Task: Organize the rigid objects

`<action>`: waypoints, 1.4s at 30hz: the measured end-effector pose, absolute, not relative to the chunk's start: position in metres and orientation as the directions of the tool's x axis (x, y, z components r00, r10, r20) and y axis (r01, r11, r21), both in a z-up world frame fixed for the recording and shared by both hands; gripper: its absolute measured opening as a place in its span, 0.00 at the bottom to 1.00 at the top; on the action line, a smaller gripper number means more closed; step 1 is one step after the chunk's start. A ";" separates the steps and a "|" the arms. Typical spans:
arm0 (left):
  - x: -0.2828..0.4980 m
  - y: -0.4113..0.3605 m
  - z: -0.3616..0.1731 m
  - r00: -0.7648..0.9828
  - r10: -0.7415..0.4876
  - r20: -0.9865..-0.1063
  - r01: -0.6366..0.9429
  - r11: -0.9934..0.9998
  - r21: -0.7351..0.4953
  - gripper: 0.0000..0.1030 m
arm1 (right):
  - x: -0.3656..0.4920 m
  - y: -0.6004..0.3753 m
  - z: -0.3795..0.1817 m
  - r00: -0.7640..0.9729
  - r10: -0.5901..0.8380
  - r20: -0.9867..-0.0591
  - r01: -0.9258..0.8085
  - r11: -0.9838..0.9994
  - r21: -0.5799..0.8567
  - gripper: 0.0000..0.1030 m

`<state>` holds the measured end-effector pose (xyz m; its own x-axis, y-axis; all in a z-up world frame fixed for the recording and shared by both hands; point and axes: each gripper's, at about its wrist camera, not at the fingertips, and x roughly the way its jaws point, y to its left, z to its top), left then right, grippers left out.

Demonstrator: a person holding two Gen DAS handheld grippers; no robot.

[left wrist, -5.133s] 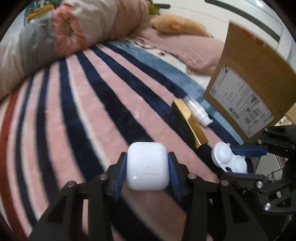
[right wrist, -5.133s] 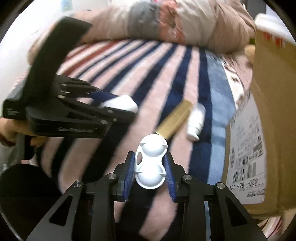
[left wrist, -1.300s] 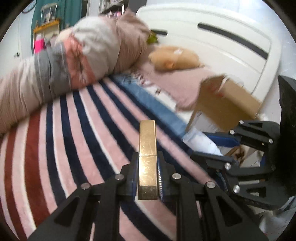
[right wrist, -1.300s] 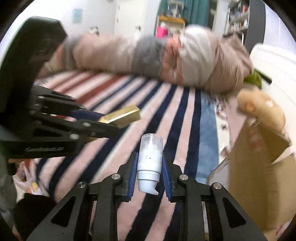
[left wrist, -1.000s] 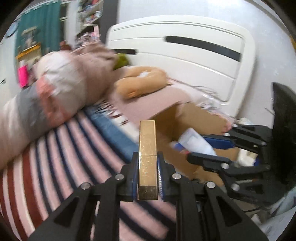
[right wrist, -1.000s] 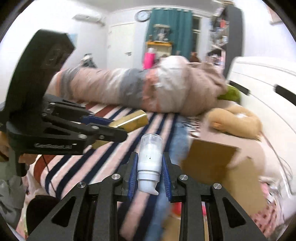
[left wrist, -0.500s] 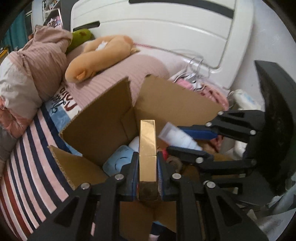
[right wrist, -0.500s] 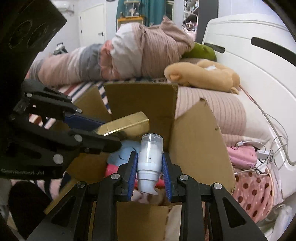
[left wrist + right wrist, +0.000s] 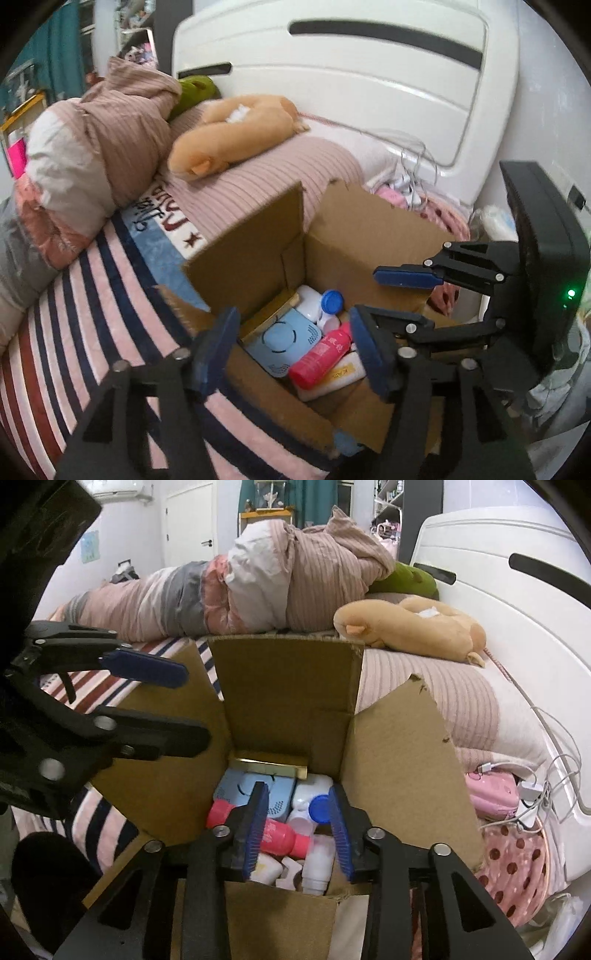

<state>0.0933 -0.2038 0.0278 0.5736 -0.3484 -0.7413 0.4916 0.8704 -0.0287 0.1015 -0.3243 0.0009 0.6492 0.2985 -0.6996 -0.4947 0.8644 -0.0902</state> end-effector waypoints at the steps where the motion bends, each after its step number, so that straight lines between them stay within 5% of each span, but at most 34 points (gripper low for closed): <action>1: 0.090 -0.199 0.032 0.590 -0.347 -0.729 0.477 0.878 -0.032 0.72 | 0.100 -0.324 0.006 0.652 0.311 -0.691 -0.502 0.860 -0.087 0.35; 6: 0.066 -0.171 0.055 0.708 -0.287 -0.645 0.349 0.937 -0.034 0.84 | 0.090 -0.320 0.030 0.664 0.406 -0.627 -0.559 0.827 -0.056 0.70; 12: 0.037 -0.142 0.066 0.821 -0.088 -0.564 0.112 0.994 0.008 0.91 | 0.073 -0.317 0.059 0.674 0.545 -0.499 -0.643 0.765 -0.033 0.94; 19: 0.019 -0.112 0.061 0.847 0.048 -0.529 -0.053 0.999 0.006 0.92 | 0.060 -0.310 0.068 0.652 0.635 -0.415 -0.706 0.708 -0.026 0.94; 42: 0.006 -0.081 0.050 0.848 0.099 -0.520 -0.151 0.987 -0.059 0.92 | 0.056 -0.300 0.060 0.632 0.650 -0.422 -0.722 0.692 -0.017 0.94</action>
<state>0.0062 -0.0815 0.0499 0.8482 0.0988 -0.5204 -0.1510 0.9868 -0.0587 0.0559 -0.3003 0.0603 0.6321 0.6498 -0.4222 -0.7222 0.6915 -0.0168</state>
